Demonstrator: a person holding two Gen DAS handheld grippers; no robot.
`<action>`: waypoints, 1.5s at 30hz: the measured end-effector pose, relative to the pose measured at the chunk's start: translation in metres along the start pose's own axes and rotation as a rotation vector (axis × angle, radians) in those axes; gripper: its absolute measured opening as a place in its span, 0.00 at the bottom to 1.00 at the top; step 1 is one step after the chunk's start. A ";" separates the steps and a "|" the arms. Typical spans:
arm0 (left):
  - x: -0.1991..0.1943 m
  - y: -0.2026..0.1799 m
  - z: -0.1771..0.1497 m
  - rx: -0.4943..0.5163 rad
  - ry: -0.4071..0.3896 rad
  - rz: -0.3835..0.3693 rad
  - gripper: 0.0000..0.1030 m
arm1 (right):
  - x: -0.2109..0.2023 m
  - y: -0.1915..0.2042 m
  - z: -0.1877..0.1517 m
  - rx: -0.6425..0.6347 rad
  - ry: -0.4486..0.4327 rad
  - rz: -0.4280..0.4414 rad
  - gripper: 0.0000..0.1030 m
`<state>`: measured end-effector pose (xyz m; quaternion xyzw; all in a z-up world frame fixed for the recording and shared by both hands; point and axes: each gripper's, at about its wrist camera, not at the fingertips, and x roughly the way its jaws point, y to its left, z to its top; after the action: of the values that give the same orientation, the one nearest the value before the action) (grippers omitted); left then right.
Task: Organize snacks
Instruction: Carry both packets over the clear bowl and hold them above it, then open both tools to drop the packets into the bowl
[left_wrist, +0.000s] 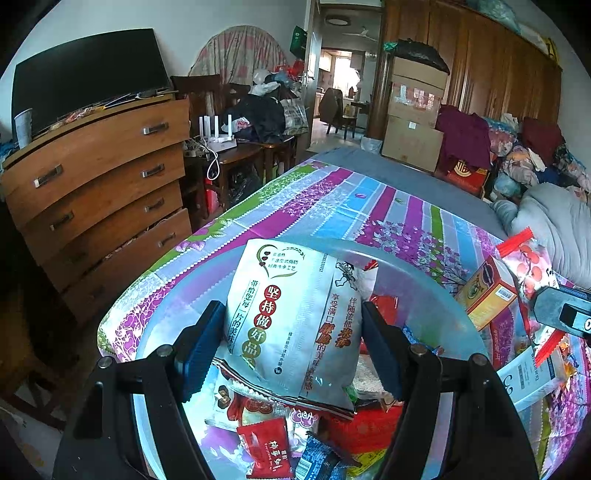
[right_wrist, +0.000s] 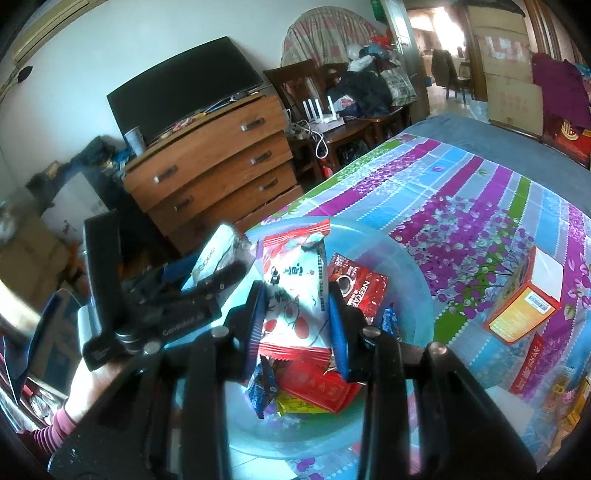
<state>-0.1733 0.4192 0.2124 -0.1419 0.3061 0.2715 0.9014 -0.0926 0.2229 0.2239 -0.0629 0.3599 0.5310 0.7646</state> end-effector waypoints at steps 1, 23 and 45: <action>0.000 0.000 0.000 -0.001 0.000 0.000 0.72 | 0.000 0.000 0.000 0.000 0.000 -0.001 0.32; 0.012 -0.030 -0.002 0.039 0.051 -0.084 0.72 | 0.015 -0.014 -0.005 0.039 0.029 -0.005 0.34; 0.075 -0.064 -0.018 0.103 0.305 -0.129 0.79 | 0.031 -0.047 -0.020 0.147 0.066 -0.040 0.34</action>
<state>-0.0957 0.3899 0.1571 -0.1544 0.4431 0.1726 0.8660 -0.0563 0.2167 0.1768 -0.0316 0.4217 0.4853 0.7653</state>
